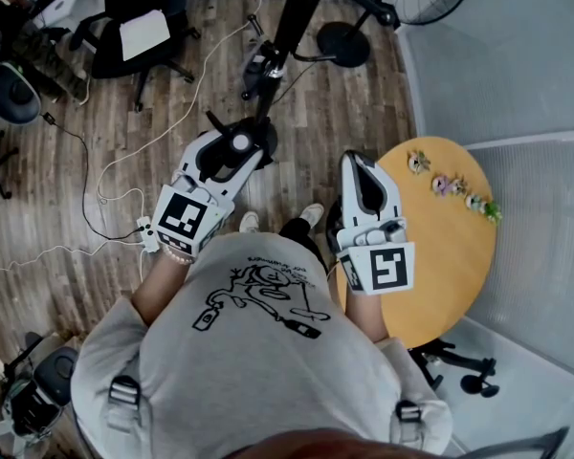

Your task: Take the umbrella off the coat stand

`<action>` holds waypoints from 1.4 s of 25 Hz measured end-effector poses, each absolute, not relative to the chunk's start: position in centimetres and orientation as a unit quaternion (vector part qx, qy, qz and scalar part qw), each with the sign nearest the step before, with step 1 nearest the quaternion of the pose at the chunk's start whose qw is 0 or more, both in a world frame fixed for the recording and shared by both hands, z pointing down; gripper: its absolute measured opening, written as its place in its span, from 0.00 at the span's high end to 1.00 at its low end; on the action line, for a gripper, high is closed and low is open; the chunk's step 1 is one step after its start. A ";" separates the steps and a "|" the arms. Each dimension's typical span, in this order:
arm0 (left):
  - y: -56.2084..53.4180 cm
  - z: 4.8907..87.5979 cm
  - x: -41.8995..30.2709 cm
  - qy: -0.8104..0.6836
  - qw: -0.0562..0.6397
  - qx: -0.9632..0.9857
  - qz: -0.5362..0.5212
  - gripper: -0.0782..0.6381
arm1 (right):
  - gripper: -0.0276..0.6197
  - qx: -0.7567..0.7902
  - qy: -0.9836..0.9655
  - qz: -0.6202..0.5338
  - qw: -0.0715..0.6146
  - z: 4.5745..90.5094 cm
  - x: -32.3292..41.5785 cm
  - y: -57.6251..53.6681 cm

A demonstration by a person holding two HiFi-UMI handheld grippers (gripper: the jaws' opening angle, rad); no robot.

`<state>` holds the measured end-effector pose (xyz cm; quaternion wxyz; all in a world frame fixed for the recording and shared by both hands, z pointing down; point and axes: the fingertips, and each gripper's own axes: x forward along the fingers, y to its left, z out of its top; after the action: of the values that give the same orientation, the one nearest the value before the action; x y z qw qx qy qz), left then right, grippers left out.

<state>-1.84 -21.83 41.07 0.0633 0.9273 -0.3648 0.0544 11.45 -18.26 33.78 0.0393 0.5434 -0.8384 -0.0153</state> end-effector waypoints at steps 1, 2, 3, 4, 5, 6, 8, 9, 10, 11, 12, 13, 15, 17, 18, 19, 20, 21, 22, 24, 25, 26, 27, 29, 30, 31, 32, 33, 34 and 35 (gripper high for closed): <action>-21.7 40.7 -1.9 -0.365 0.063 0.927 0.054 0.61 | 0.93 0.543 -0.838 -0.016 0.040 33.7 11.4 -18.3; -21.6 40.3 -1.9 -0.364 0.064 0.928 0.054 0.61 | 0.93 0.543 -0.839 -0.016 0.040 33.7 11.4 -18.3; -21.4 40.0 -2.0 -0.362 0.064 0.928 0.053 0.61 | 0.93 0.543 -0.839 -0.017 0.040 33.7 11.3 -18.2; -21.2 39.8 -2.1 -0.360 0.064 0.929 0.052 0.61 | 0.93 0.542 -0.839 -0.017 0.040 33.7 11.2 -18.2; -21.0 39.5 -2.2 -0.359 0.064 0.930 0.052 0.61 | 0.93 0.542 -0.839 -0.017 0.040 33.7 11.1 -18.2; -20.8 39.2 -2.3 -0.357 0.063 0.930 0.052 0.61 | 0.93 0.541 -0.840 -0.017 0.040 33.6 11.1 -18.2; -20.5 38.5 -2.4 -0.356 0.064 0.931 0.052 0.61 | 0.93 0.541 -0.840 -0.017 0.040 33.6 11.0 -18.1; -20.3 38.0 -2.5 -0.357 0.064 0.931 0.051 0.61 | 0.94 0.541 -0.840 -0.017 0.040 33.5 11.0 -18.0; -20.1 37.5 -2.6 -0.356 0.063 0.931 0.049 0.61 | 0.93 0.541 -0.840 -0.017 0.040 33.5 11.0 -17.9; -19.8 37.1 -2.6 -0.354 0.061 0.932 0.044 0.61 | 0.93 0.541 -0.840 -0.017 0.040 33.5 11.0 -17.8; -19.6 36.8 -2.6 -0.352 0.060 0.933 0.040 0.61 | 0.94 0.540 -0.840 -0.018 0.040 33.4 11.0 -17.8; -19.4 36.4 -2.7 -0.350 0.058 0.934 0.037 0.61 | 0.93 0.540 -0.841 -0.018 0.040 33.4 11.0 -17.8; -19.1 35.9 -2.7 -0.349 0.056 0.935 0.035 0.61 | 0.93 0.538 -0.842 -0.017 0.039 33.4 11.0 -17.7; -18.9 35.5 -2.9 -0.350 0.057 0.935 0.035 0.61 | 0.94 0.537 -0.843 -0.016 0.038 33.4 11.1 -17.7; -18.8 35.3 -3.0 -0.350 0.057 0.934 0.035 0.61 | 0.93 0.536 -0.843 -0.016 0.037 33.4 11.1 -17.6; -18.8 35.2 -3.1 -0.351 0.057 0.934 0.035 0.61 | 0.94 0.536 -0.844 -0.015 0.036 33.4 11.1 -17.6; -18.7 35.1 -3.2 -0.351 0.057 0.934 0.035 0.61 | 0.94 0.535 -0.844 -0.015 0.037 33.3 11.1 -17.6; -18.7 35.1 -3.3 -0.352 0.056 0.934 0.036 0.61 | 0.93 0.535 -0.844 -0.016 0.037 33.3 11.1 -17.6; -18.7 35.1 -3.4 -0.352 0.056 0.934 0.037 0.61 | 0.94 0.534 -0.844 -0.016 0.039 33.3 11.1 -17.6; -18.6 35.1 -3.5 -0.352 0.056 0.934 0.038 0.61 | 0.94 0.533 -0.845 -0.018 0.041 33.3 11.1 -17.6; -18.5 35.1 -3.5 -0.352 0.056 0.933 0.039 0.61 | 0.94 0.533 -0.845 -0.019 0.042 33.3 11.1 -17.6; -18.5 35.1 -3.5 -0.352 0.056 0.933 0.039 0.61 | 0.94 0.533 -0.845 -0.020 0.042 33.2 11.1 -17.5; -18.4 35.1 -3.5 -0.352 0.056 0.933 0.040 0.61 | 0.94 0.533 -0.845 -0.020 0.043 33.2 11.1 -17.5; -18.4 35.1 -3.5 -0.352 0.057 0.933 0.040 0.61 | 0.94 0.534 -0.844 -0.023 0.043 33.1 11.1 -17.5; -18.5 35.2 -3.5 -0.352 0.058 0.933 0.040 0.61 | 0.94 0.534 -0.844 -0.023 0.043 33.1 11.1 -17.5; -18.5 35.2 -3.5 -0.352 0.058 0.933 0.041 0.61 | 0.94 0.533 -0.845 -0.022 0.044 33.1 11.1 -17.5; -18.5 35.3 -3.4 -0.352 0.057 0.933 0.041 0.61 | 0.94 0.533 -0.845 -0.021 0.045 33.1 11.1 -17.5; -18.5 35.4 -3.4 -0.352 0.056 0.933 0.042 0.61 | 0.94 0.532 -0.845 -0.021 0.046 33.2 11.0 -17.4; -18.4 35.5 -3.4 -0.352 0.056 0.933 0.042 0.61 | 0.94 0.532 -0.845 -0.021 0.046 33.2 11.0 -17.4; -18.4 35.6 -3.4 -0.353 0.056 0.933 0.042 0.61 | 0.94 0.532 -0.845 -0.021 0.045 33.2 11.0 -17.3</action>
<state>-3.39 -18.43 35.61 0.0564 0.9330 -0.3529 0.0420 10.98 -17.32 33.17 0.0453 0.5322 -0.8451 -0.0210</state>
